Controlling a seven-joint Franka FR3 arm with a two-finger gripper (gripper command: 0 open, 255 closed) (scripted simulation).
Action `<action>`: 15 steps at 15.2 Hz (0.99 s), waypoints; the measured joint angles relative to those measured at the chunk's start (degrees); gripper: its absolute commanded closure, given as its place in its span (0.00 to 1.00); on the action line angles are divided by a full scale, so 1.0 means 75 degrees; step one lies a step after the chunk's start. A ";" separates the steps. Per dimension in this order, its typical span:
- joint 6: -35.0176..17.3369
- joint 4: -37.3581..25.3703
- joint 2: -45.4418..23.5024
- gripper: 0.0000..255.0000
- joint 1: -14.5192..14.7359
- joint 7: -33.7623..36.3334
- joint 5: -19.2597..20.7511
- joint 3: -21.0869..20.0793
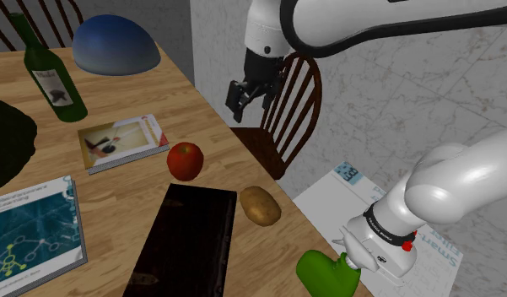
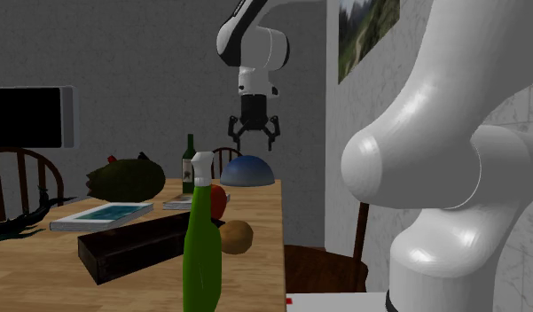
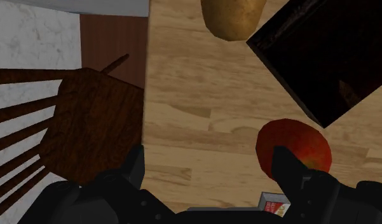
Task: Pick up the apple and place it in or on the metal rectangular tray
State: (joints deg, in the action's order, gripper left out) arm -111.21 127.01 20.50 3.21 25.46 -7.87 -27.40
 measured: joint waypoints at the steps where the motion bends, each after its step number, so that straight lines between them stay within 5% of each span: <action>1: -0.0138 -0.0112 -0.0235 0.00 -0.0009 0.0242 0.0083 -0.0171; 9: -0.0798 -0.1708 -0.2720 0.00 0.0008 0.2434 0.1604 -0.1276; 15: -0.0797 -0.2920 -0.4312 0.00 0.0482 0.3661 0.2832 -0.1390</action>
State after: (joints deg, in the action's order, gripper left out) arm -117.19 105.11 -11.84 6.83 52.92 13.37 -37.82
